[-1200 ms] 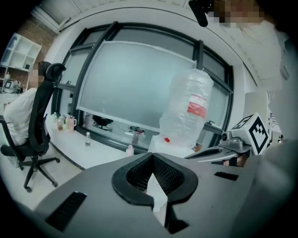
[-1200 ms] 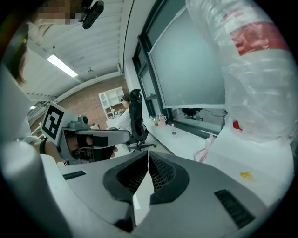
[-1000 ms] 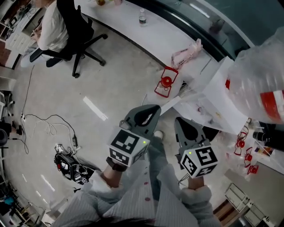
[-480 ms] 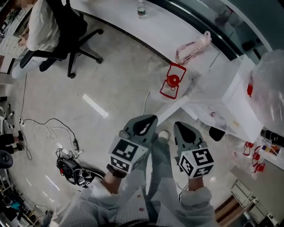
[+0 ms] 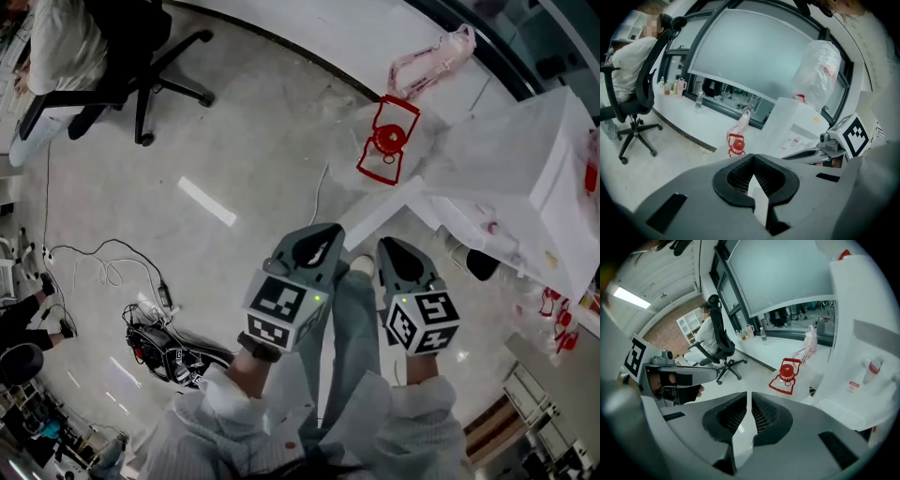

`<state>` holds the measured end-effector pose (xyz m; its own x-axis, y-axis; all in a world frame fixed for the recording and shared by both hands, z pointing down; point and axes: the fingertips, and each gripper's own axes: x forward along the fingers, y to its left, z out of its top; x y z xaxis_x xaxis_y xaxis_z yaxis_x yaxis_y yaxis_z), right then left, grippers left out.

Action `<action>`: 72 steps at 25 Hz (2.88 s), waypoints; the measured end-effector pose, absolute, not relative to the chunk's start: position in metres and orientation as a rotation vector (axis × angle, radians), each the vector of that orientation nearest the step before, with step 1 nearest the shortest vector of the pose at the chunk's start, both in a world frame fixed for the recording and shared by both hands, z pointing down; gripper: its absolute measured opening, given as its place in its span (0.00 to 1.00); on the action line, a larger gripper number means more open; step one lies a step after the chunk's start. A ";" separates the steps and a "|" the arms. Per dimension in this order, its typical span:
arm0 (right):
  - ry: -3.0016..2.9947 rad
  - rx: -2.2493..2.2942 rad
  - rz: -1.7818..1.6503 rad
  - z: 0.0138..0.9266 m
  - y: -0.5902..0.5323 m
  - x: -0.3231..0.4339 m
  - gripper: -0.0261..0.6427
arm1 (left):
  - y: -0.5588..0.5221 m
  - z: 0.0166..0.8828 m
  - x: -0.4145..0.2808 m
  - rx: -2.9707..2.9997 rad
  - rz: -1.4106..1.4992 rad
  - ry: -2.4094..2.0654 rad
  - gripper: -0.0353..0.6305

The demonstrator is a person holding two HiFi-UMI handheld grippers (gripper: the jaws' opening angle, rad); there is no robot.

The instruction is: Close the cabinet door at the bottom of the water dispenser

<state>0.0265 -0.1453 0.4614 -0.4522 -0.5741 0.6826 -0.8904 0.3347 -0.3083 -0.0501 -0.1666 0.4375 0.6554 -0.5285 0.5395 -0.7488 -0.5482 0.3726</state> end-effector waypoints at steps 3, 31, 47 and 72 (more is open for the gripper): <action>-2.110 1.274 0.955 0.494 -0.141 0.024 0.06 | -0.168 0.466 -0.052 2.273 0.519 -0.984 0.07; -1.815 1.327 0.996 0.673 -0.119 0.016 0.19 | -0.142 0.587 -0.083 2.113 0.625 -0.981 0.07; -1.582 1.296 0.831 0.724 -0.115 0.007 0.36 | -0.139 0.597 -0.125 2.060 0.613 -1.033 0.07; -1.442 1.291 0.829 0.732 -0.070 0.049 0.35 | -0.149 0.599 -0.086 2.123 0.641 -0.939 0.07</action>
